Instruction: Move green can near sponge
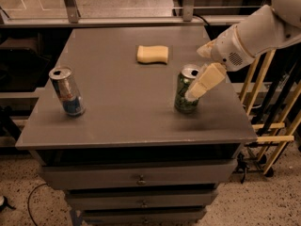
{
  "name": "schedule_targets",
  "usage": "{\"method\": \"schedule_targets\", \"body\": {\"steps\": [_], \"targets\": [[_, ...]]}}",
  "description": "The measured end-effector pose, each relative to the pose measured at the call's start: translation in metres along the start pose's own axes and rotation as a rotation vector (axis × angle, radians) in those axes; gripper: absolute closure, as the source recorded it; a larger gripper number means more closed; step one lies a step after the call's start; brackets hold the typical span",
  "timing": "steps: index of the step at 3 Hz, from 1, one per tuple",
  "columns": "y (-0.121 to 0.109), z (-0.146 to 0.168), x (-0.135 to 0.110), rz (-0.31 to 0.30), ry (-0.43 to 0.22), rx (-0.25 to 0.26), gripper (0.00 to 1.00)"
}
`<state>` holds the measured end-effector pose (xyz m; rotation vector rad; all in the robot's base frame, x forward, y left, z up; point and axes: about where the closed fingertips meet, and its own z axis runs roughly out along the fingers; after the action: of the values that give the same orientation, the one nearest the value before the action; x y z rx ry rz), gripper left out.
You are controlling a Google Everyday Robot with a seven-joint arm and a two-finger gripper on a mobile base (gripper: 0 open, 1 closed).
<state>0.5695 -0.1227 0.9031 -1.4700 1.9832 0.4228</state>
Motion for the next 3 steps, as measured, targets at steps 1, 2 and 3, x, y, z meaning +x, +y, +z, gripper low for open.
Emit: {"method": "schedule_targets", "body": {"steps": [1,2,3], "targets": [[0.0036,0.0015,-0.0014,-0.014,0.002,0.005,0.25],[0.0053,0.0012,-0.0018,-0.020,0.002,0.008,0.47],[0.0067,-0.0001,-0.0018,-0.026,0.002,0.006,0.70]]}}
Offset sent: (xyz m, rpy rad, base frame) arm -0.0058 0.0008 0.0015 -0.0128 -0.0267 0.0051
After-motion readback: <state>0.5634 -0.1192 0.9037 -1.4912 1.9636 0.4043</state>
